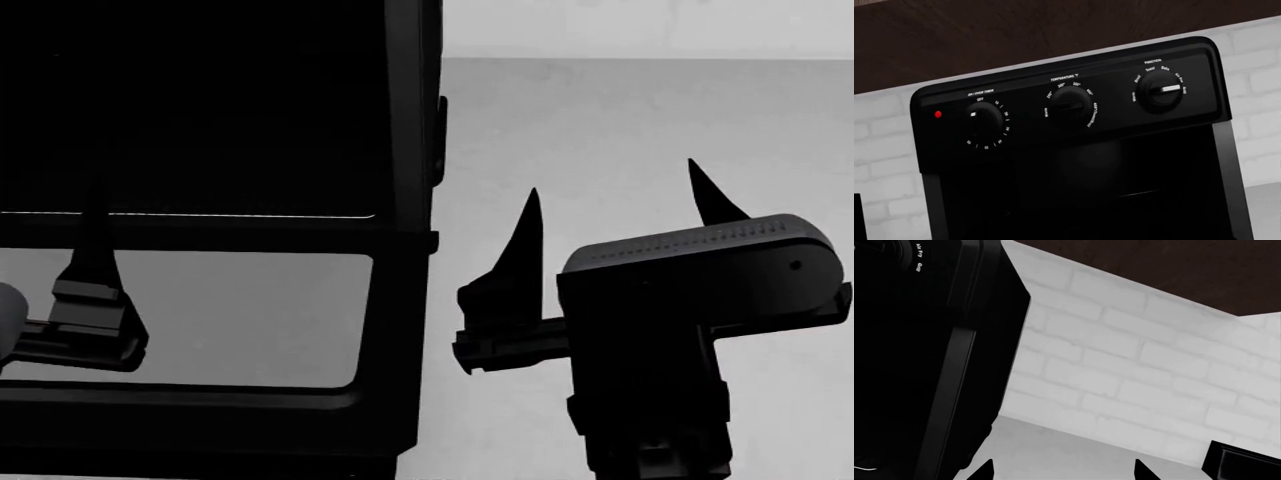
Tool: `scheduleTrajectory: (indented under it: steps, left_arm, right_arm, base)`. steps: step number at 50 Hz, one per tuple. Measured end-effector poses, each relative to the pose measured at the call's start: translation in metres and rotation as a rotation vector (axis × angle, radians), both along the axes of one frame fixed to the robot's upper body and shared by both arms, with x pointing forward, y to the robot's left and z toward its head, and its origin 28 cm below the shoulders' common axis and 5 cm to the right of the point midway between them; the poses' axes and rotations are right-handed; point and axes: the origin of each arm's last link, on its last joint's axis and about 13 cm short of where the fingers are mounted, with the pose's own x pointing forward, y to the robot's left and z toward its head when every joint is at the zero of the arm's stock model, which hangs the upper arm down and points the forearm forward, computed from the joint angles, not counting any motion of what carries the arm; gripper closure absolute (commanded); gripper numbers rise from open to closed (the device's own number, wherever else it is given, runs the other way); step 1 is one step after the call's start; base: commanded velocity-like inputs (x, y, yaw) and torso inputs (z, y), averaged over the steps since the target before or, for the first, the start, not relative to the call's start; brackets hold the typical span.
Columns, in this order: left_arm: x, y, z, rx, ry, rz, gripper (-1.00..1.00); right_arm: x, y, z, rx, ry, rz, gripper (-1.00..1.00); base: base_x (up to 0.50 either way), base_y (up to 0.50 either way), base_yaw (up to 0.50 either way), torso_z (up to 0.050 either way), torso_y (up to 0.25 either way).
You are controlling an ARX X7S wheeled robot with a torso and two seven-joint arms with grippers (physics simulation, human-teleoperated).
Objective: Fully slide the toaster oven rack0 out.
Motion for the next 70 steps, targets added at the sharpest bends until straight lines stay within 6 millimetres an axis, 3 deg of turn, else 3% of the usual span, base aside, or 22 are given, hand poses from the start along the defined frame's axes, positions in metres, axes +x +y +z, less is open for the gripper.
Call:
scheduleTrajectory:
  steps: [16, 33, 52, 70]
  left_arm:
    - [0.001, 0.000, 0.003, 0.026, 0.020, -0.009, -1.00]
    - [0.005, 0.004, 0.027, 0.413, 0.116, -0.006, -1.00]
    - [0.035, 0.000, 0.052, 0.864, 0.248, 0.002, -1.00]
    - [0.067, 0.002, 0.065, 1.063, 0.377, 0.009, -1.00]
  right_arm:
    - [0.000, -0.002, 0.001, 0.000, -0.001, -0.001, -1.00]
    - [0.003, -0.003, 0.003, -0.005, -0.001, -0.001, -1.00]
    - [0.000, -0.005, 0.007, -0.017, -0.004, -0.018, -1.00]
    - [-0.002, -0.008, 0.008, -0.017, -0.001, -0.026, -1.00]
  base:
    - [0.00, 0.00, 0.00, 0.000, 0.000]
    - [0.00, 0.00, 0.00, 0.000, 0.000]
    - [0.00, 0.00, 0.00, 0.000, 0.000]
    - [0.00, 0.00, 0.00, 0.000, 0.000]
